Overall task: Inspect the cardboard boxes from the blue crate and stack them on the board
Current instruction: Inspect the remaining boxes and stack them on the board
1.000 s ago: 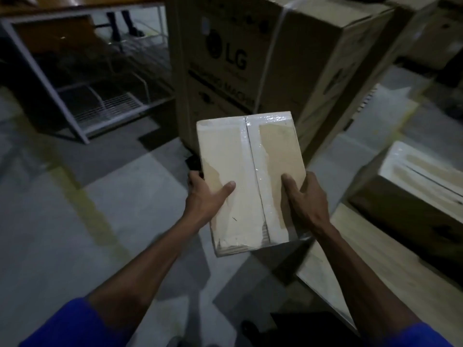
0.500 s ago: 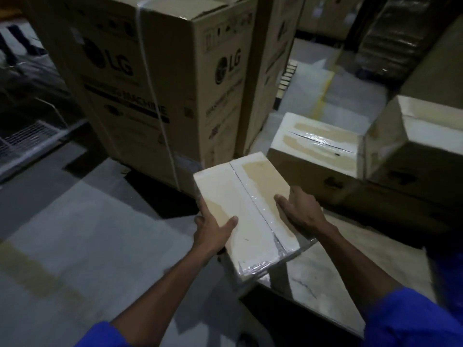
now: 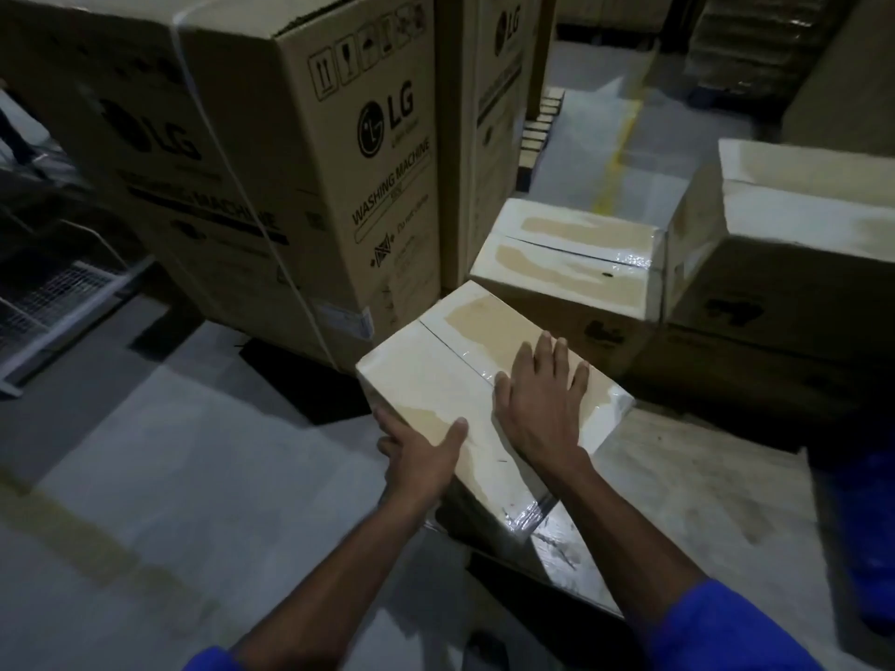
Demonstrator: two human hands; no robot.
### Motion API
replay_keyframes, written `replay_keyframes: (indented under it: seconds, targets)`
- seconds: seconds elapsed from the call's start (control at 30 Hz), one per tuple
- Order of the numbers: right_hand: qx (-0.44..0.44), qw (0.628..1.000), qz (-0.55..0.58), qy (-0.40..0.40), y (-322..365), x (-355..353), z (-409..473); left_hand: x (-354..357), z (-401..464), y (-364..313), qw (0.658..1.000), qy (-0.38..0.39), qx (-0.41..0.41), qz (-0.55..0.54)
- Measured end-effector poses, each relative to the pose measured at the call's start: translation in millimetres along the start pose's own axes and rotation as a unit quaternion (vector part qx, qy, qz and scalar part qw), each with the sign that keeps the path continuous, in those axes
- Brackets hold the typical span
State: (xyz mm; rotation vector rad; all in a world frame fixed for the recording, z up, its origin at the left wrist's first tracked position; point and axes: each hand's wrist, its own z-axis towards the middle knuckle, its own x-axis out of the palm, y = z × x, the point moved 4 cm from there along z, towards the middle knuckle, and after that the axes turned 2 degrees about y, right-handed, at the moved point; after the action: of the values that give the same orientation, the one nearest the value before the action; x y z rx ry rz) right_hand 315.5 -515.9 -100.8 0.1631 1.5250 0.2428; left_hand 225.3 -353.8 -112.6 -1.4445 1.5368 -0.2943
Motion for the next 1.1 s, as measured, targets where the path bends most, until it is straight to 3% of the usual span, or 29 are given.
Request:
replay_keyframes:
  seconds: [0.17, 0.47, 0.73, 1.1]
  targets:
    - [-0.021, 0.999, -0.021, 0.018, -2.9, 0.8, -1.0, -18.9, 19.3, -25.5, 0.992, -0.087, 0.084, 0.042]
    - [-0.062, 0.997, -0.039, 0.028, -25.5, -7.7, -4.8, -29.7, 30.9, -35.9, 0.963, -0.124, 0.134, 0.199]
    - [-0.163, 0.983, -0.062, 0.054, -53.8, -15.2, -10.7, -22.0, 28.9, -48.7, 0.929, -0.065, 0.178, 0.316]
    - [-0.257, 0.957, -0.092, 0.099, -69.1, -26.2, -17.4, -19.8, 31.2, -57.5, 0.915, 0.061, 0.277, 0.287]
